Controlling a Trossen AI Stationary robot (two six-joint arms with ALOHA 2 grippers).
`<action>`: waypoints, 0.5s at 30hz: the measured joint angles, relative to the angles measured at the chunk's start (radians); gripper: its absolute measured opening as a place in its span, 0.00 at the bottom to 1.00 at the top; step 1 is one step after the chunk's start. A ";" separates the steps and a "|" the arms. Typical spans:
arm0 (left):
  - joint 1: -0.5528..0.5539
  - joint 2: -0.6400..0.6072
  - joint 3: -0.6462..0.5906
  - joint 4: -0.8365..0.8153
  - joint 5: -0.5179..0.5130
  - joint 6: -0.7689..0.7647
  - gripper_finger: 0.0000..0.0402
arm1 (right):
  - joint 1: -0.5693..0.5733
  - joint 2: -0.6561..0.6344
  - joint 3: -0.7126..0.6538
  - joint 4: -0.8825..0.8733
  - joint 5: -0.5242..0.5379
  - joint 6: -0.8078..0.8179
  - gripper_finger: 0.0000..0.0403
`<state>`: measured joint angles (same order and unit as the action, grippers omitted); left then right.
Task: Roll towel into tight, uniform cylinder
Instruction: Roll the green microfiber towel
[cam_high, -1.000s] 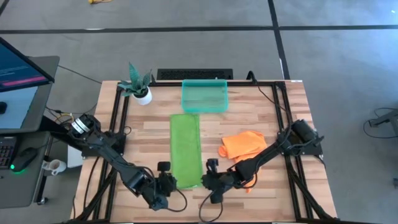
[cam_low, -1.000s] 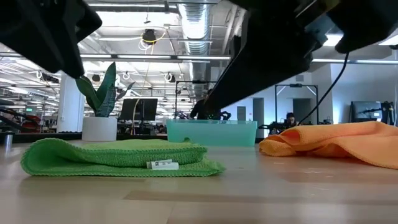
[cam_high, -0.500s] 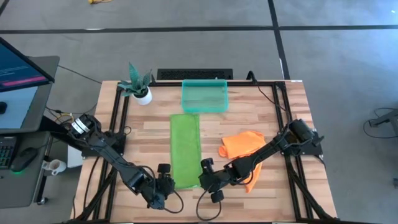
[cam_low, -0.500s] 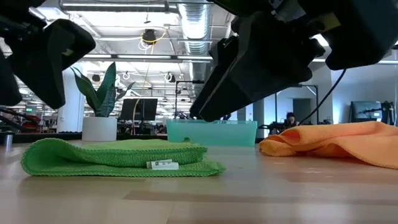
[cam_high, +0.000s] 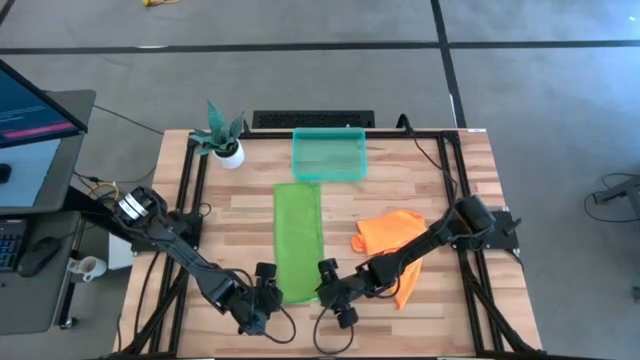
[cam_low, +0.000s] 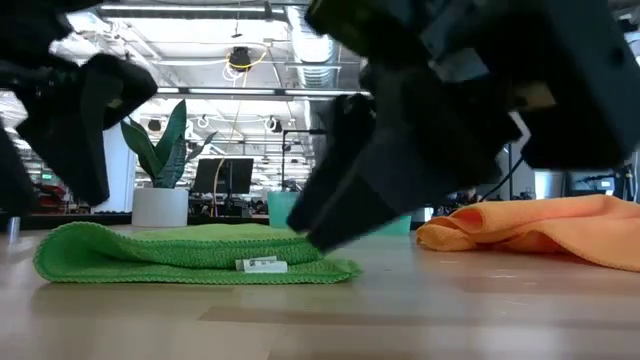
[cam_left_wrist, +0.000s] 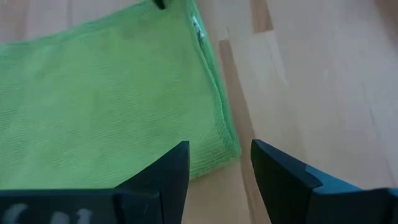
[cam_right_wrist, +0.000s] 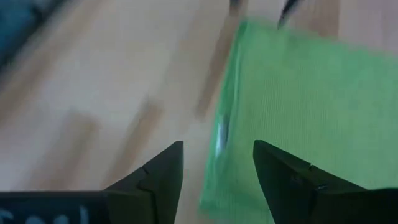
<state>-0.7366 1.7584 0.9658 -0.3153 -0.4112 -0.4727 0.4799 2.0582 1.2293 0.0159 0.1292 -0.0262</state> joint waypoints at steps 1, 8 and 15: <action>0.001 0.013 0.000 -0.003 0.005 0.001 0.41 | -0.007 0.005 0.006 0.020 -0.016 0.005 0.54; 0.009 0.072 0.003 -0.002 0.007 0.001 0.41 | -0.047 0.040 0.007 0.016 -0.125 0.066 0.54; 0.011 0.073 0.002 0.003 0.007 0.020 0.41 | -0.070 0.041 0.007 -0.025 -0.147 0.079 0.54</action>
<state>-0.7258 1.8313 0.9676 -0.3123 -0.4042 -0.4523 0.4095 2.0993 1.2362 -0.0092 -0.0177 0.0523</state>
